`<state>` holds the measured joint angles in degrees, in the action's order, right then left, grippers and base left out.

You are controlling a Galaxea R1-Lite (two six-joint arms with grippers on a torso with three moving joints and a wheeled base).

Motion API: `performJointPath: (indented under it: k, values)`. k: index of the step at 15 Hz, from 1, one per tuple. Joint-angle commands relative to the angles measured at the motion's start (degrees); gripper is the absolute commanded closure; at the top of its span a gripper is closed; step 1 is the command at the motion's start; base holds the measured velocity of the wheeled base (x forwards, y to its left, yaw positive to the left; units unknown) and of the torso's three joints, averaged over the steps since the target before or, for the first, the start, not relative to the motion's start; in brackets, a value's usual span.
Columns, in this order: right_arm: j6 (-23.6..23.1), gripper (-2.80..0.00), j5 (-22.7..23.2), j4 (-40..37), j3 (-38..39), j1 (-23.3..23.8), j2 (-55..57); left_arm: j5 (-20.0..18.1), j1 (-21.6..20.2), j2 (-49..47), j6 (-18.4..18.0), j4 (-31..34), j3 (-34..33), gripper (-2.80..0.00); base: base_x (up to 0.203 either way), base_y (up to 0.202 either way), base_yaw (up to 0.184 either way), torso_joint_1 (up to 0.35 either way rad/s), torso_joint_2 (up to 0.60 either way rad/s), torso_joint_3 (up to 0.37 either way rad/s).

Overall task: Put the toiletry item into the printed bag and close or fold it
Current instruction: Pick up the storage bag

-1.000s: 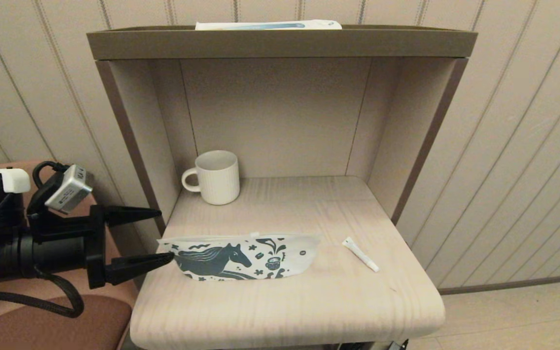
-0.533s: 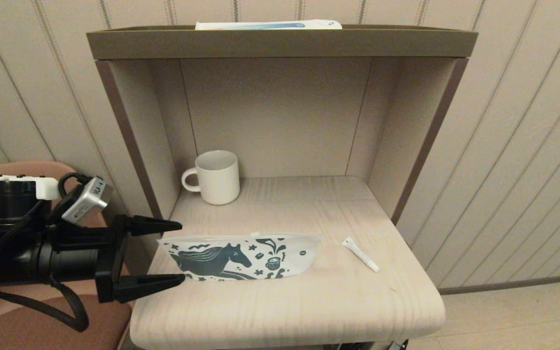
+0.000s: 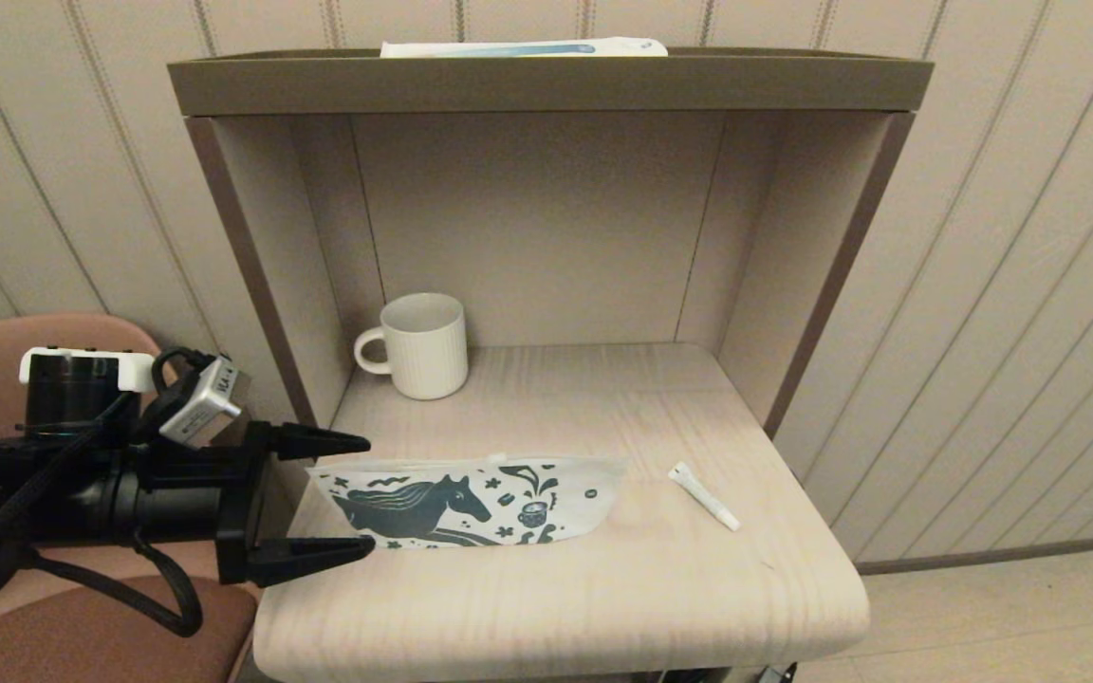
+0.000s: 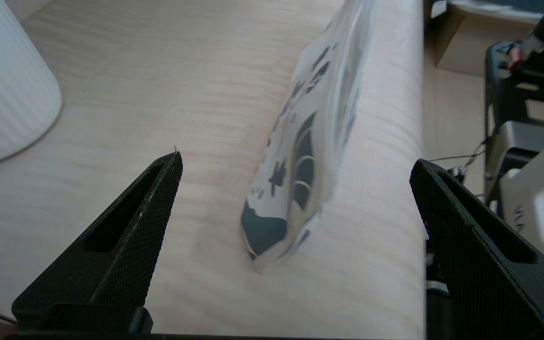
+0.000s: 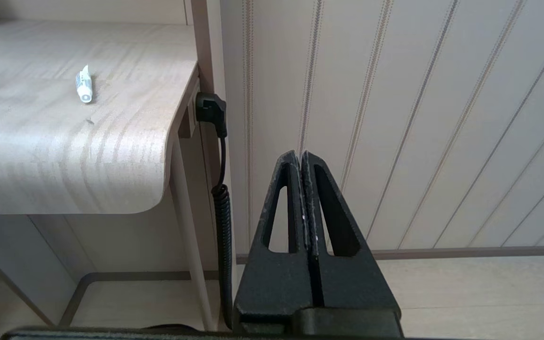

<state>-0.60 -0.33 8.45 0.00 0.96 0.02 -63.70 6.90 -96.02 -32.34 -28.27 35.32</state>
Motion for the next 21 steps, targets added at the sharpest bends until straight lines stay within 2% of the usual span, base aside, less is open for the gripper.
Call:
performJointPath:
  k: [1, 5, 9, 14, 17, 19, 21]
  values:
    - [0.0, 0.00, 0.0, 0.1, 0.0, 0.0, 0.0, -0.1, 1.1, -0.7, -0.8, -0.1, 0.6, -2.80, 0.000, 0.000, 0.000, 0.000, 0.00, 0.000]
    - [0.0, 0.00, 0.0, 0.1, 0.0, 0.0, 0.0, 2.1, 4.0, -2.6, -1.9, 0.7, 4.4, -2.80, 0.000, 0.000, 0.000, 0.000, 0.00, 0.000]
    - [0.0, 0.00, 0.0, 0.1, 0.0, 0.0, 0.0, 2.4, 4.2, -3.4, -6.5, 2.0, 4.3, -2.80, 0.000, 0.000, 0.000, 0.000, 0.00, 0.000]
    - [0.0, 0.00, 0.0, 0.1, 0.0, 0.0, 0.0, 2.7, 4.1, -3.4, -7.4, 2.7, 4.9, -2.80, 0.000, 0.000, 0.000, 0.000, 0.00, 0.000]
    - [0.0, 0.00, 0.0, 0.1, 0.0, 0.0, 0.0, 3.2, 4.1, -3.3, -7.9, 8.7, 8.2, -2.80, 0.000, 0.000, 0.000, 0.000, 0.00, 0.000]
    - [0.0, 0.00, 0.0, 0.1, 0.0, 0.0, 0.0, 3.3, 4.1, -3.5, -12.1, 14.4, 9.9, -2.80, 0.000, 0.000, 0.000, 0.000, 0.00, 0.000]
    - [0.0, 0.00, 0.0, 0.1, 0.0, 0.0, 0.0, 3.4, 4.1, -3.7, -13.3, 16.5, 10.8, -2.80, 0.000, 0.000, 0.000, 0.000, 0.00, 0.000]
